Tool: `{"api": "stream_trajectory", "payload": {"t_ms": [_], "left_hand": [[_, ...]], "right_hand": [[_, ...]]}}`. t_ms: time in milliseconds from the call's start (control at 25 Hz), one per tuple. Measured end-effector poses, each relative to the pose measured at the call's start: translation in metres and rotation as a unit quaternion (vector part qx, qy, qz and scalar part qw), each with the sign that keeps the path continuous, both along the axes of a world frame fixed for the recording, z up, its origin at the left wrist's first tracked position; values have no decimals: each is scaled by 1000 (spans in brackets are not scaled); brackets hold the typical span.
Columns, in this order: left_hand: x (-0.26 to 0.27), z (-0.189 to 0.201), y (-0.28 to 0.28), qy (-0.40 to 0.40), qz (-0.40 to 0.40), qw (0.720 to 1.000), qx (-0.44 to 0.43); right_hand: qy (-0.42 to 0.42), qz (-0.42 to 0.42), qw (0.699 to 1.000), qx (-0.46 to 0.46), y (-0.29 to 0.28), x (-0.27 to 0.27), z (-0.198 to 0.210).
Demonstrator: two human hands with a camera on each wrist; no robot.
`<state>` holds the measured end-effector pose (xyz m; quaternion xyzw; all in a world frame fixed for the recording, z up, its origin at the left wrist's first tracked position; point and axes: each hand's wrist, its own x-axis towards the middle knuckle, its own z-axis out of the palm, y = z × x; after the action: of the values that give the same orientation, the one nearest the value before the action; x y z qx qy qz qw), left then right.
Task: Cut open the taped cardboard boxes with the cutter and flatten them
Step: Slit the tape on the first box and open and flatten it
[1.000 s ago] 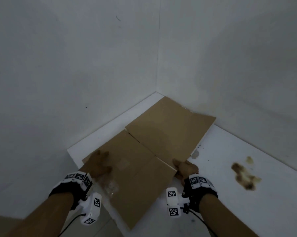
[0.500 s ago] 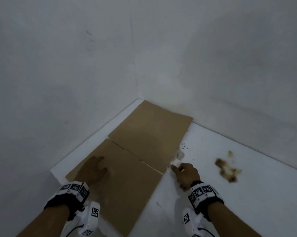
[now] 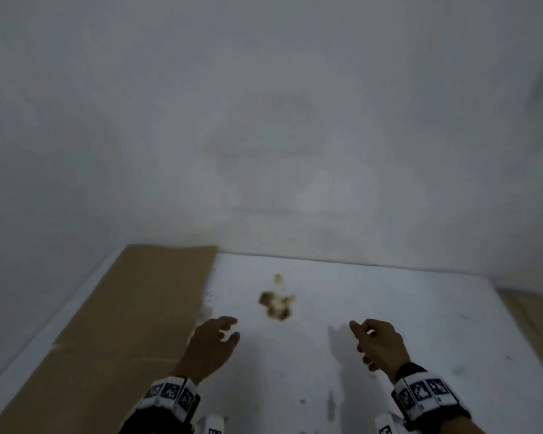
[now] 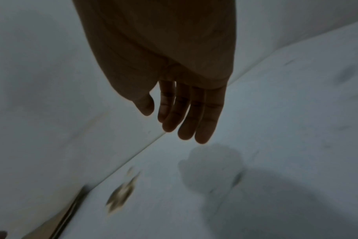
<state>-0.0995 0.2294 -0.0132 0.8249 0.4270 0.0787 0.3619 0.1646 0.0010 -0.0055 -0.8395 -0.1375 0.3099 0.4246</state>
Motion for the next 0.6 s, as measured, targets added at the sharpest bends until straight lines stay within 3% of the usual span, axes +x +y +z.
{"api": "stream_trajectory", "payload": {"t_ms": [320,600], "left_hand": [[208,-18,-186,42,-198,978,-49],[335,-22,-314,70,-303,949,-54]], "right_hand": [[-16,-182,983,-35,-238,141,-1],[-15,-173,976,-134,-370,222,-33]]}}
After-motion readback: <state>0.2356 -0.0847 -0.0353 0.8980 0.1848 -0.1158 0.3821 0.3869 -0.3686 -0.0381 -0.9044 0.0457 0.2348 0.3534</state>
